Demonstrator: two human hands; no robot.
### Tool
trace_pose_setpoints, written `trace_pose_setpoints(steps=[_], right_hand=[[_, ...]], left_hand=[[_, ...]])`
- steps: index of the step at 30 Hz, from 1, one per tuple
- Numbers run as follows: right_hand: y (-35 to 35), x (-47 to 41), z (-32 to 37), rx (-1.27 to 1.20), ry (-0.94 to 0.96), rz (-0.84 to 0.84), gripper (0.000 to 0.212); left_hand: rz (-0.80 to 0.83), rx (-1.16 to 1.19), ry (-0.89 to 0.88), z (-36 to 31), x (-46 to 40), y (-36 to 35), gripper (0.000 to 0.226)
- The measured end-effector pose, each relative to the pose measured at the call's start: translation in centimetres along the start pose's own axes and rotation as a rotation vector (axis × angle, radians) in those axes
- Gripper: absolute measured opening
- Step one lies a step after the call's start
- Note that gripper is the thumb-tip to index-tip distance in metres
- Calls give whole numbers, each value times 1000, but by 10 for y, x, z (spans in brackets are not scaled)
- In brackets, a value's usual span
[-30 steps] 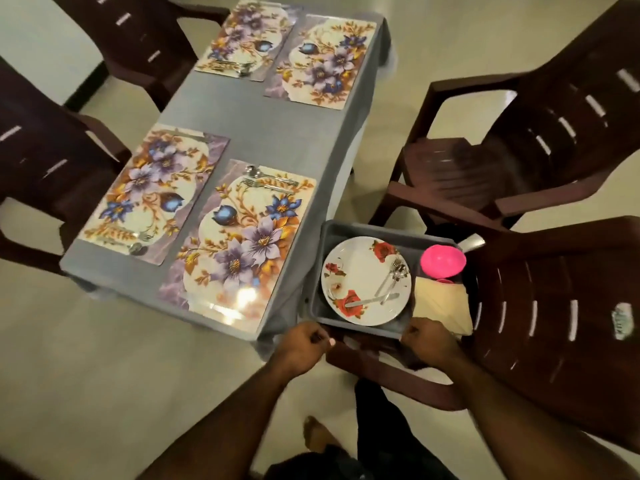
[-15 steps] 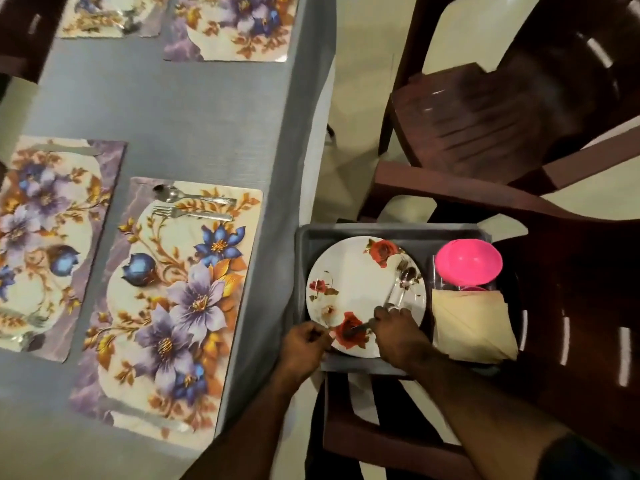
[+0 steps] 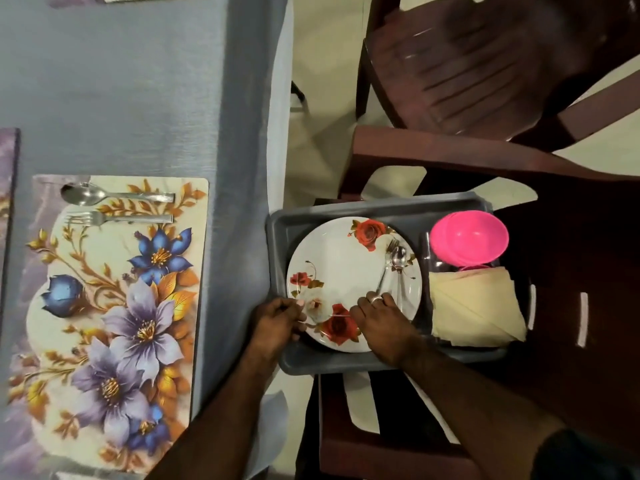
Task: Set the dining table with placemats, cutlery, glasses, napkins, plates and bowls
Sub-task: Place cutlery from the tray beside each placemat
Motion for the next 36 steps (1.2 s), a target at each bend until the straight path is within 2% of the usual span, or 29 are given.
trace_pose_setpoints(steps=[2,3,6,8,11,14,17,20,22,25,30,33,36], right_hand=[[10,-4,-4,-182,-89,-114,42],[15,-5,-8,-336,-193,-208,41],[25,2,-22,-996,-619,-477,36],[15,10,-34,-1253,-907,-524,34],[12,28,-41,-1102,-1116,-524,32],[9,43,-37,-1027,-1162,-508,30],[-5,54,-35,-1020,-1204,-423,28],[-17,59,-37,-1044,-1266,-355,26],[-19,58,-39,-1106,-1283,-344,27],[-18,50,-44,-1135,-1307,-357,31],[-11,22,-54,-1024,-1356,-326,33],[-4,8,-58,-854,-1389,-224,39],[-11,2,-60,-789,-1338,-151,36]], left_hand=[[-2,-14,-8,-4,-1,1,11],[-7,-18,-16,-8,0,1,11],[-39,-52,-32,-19,-2,-7,8],[-35,-127,-61,-22,-7,-24,11],[20,-349,-183,-23,-17,-67,13],[60,-640,-280,-28,-20,-117,16],[26,-896,-387,-33,-28,-158,28],[-20,-1026,-462,-38,-41,-183,39],[-64,-1063,-474,-40,-48,-188,39],[-103,-994,-440,-39,-52,-184,28],[-184,-712,-220,-21,-57,-126,5],[-122,-539,-194,-6,-48,-97,17],[-70,-353,-216,9,-34,-74,23]])
Point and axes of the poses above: each hand's wrist, its own x-axis away from the middle knuckle, its own y-axis out of the back of the hand, z = x × y, the point moved 4 cm from there along -x, towards the middle knuckle
